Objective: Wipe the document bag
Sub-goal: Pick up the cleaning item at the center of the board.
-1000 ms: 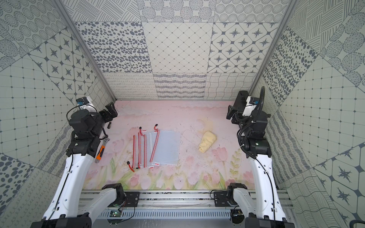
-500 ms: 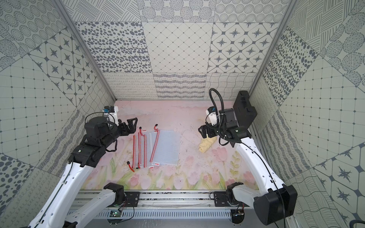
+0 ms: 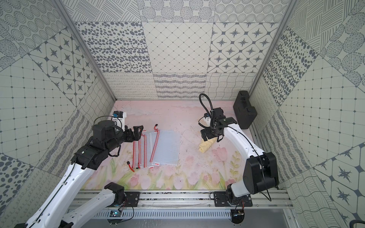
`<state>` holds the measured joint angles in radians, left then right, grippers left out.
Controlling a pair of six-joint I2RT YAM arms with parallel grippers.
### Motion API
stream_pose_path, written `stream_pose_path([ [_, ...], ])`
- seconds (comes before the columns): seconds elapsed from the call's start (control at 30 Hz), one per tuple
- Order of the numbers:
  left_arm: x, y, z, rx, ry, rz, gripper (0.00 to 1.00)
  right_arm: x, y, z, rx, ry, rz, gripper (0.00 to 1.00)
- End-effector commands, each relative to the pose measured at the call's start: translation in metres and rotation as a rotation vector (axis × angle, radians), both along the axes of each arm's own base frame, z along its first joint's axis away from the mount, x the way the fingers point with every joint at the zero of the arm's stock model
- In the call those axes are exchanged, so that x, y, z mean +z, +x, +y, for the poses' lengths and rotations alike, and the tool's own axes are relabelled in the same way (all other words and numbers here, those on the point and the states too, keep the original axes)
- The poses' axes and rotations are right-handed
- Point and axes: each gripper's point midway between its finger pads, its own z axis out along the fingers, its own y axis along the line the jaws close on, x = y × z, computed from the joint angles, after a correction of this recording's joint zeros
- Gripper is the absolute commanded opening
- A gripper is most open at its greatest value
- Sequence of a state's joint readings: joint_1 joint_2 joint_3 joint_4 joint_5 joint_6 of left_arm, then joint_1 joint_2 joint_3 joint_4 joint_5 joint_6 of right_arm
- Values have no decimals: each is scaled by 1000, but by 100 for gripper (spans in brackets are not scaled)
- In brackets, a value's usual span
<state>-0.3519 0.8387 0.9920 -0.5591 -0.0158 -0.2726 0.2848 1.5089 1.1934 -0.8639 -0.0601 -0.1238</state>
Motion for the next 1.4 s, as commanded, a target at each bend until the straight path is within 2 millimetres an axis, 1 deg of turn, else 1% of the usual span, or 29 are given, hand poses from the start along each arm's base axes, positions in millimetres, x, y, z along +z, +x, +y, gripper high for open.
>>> stream_pose_path([
  [0.0,-6,-1,4,11,32,14,98,-2,4,-12,19,-94,-7,99],
  [0.2,-12,2,-1,-3,28,34,98,-3,18,-4,81,-83,-45,99],
  [0.27,-14,2,-2,-4,23,43,98,-11,18,2,106,-65,-16,99],
  [0.33,-16,3,-3,-1,17,46,98,-22,15,11,142,-62,29,97],
  [0.47,-18,4,-2,6,11,46,98,-43,9,19,194,-126,73,97],
  [0.67,-21,6,-2,6,25,53,98,-62,11,13,206,-181,112,95],
  [0.8,-22,8,-3,2,34,59,98,-67,13,10,212,-206,123,92],
  [0.87,-23,9,-4,1,35,64,98,-64,14,10,214,-206,121,90],
  [1.0,-24,11,-5,-1,35,64,98,-53,17,13,193,-126,84,90],
  [1.07,-25,12,-5,1,38,65,98,-51,17,13,185,-98,85,90],
  [1.13,-25,13,-5,1,41,65,98,-56,14,11,194,-109,110,89],
  [1.27,-27,13,-7,-5,39,74,98,-73,9,4,194,-163,174,89],
  [1.37,-28,12,-7,-3,36,80,98,-82,5,5,195,-166,213,89],
])
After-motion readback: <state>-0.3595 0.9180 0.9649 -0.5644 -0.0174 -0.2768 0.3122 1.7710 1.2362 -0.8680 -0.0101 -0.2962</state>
